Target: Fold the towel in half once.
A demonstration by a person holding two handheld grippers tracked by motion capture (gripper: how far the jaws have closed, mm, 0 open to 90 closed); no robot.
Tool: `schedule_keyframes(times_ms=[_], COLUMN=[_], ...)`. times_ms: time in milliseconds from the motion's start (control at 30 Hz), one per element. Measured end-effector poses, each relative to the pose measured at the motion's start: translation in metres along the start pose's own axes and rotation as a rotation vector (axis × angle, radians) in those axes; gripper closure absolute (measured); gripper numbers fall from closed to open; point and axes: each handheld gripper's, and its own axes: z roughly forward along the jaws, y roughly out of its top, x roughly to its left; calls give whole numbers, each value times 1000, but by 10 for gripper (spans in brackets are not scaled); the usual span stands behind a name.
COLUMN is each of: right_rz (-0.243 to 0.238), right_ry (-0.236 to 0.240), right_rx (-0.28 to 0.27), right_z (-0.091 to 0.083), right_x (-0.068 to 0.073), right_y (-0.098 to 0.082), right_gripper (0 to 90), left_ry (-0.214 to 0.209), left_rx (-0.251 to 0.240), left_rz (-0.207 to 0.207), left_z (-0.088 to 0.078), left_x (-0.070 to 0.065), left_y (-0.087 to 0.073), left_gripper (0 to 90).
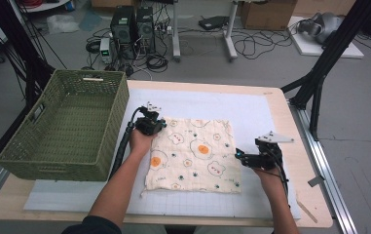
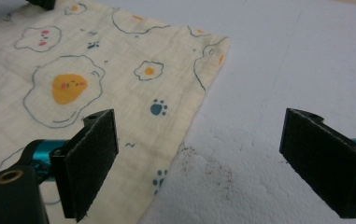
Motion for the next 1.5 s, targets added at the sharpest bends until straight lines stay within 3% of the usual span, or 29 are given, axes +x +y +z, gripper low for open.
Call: schedule_keyframes(times_ms=[133, 300, 433, 633, 700, 800, 933, 1033, 1100, 1200, 1300, 1400, 1500], right_rz=[9, 14, 14, 43, 29, 39, 34, 24, 30, 52, 54, 57, 42], right_ry=[7, 11, 2, 4, -7, -26, -25, -36, -49, -51, -68, -72, -58], right_rx=[71, 94, 134, 117, 144, 140, 145, 155, 144, 98, 62, 17, 15], right_z=[27, 54, 71, 87, 93, 95, 97, 97, 96, 93, 90, 85, 83], right_x=[-7, -16, -20, -16, -14, -14, -12, -11, -11, -14, -16, -16, -13], right_y=[14, 31, 39, 41, 41, 42, 44, 46, 47, 49, 52, 54, 54], right_gripper=[204, 394, 452, 567, 584, 654, 866, 878, 880, 882, 882, 882, 881], left_ry=[1, 3, -1, -8, -10, -15, -22, -17, -19, -12, -22, -23, -46], left_rx=[1, 1, 3, 4, 7, 4, 0, -26, -64, -100, -158, -169, -169], left_rz=[-15, -11, -17, -17, -11, -18, -22, -37, -73, -86, -132, -134, -124], left_z=[-1, -1, -1, -2, -3, -4, -6, -10, -12, -15, -21, -25, -30], left_x=[1, 1, 1, 1, 1, 2, 4, 7, 9, 11, 15, 14, 13], left_y=[0, 0, 0, 0, 0, 0, 1, 3, 5, 8, 11, 12, 13], left_gripper=[872, 872, 872, 872, 872, 872, 872, 872, 872, 872, 872, 872, 872])
